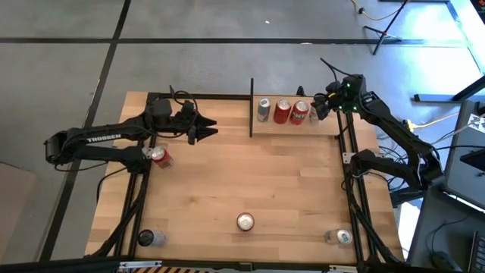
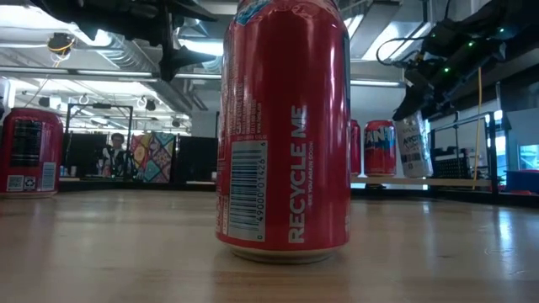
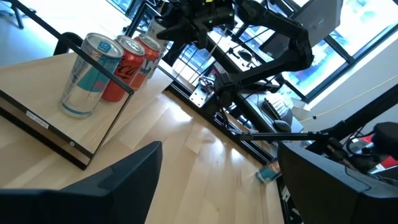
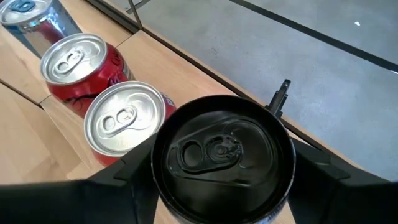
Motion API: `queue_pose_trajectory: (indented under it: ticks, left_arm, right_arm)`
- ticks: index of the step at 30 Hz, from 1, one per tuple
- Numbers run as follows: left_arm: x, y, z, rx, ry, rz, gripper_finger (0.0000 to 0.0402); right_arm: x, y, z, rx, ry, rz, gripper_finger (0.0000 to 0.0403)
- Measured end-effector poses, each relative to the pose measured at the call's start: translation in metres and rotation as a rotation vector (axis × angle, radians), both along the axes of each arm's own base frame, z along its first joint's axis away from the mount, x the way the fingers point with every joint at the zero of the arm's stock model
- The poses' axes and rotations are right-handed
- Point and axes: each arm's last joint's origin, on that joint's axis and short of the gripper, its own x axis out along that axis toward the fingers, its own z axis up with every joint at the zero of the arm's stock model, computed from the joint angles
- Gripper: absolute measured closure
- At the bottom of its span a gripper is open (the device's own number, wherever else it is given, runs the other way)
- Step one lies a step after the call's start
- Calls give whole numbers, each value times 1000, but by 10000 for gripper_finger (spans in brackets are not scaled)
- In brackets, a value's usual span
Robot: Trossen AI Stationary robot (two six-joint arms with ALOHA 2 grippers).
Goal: Place canned beverage on shelf
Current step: Put the top white-blue soda can on the shelf
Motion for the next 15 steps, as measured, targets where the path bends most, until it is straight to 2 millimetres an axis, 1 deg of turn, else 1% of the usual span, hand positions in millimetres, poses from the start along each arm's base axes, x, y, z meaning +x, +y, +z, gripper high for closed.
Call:
queue_pose_trajectory:
  ticks: [4, 15]
  left_arm:
    - [0, 0, 0, -1, 0, 0, 88]
    - [0, 0, 0, -2, 0, 0, 88]
  right_arm:
    - [0, 0, -1, 5, 7, 7, 143]
    - [0, 0, -1, 8, 8, 9, 138]
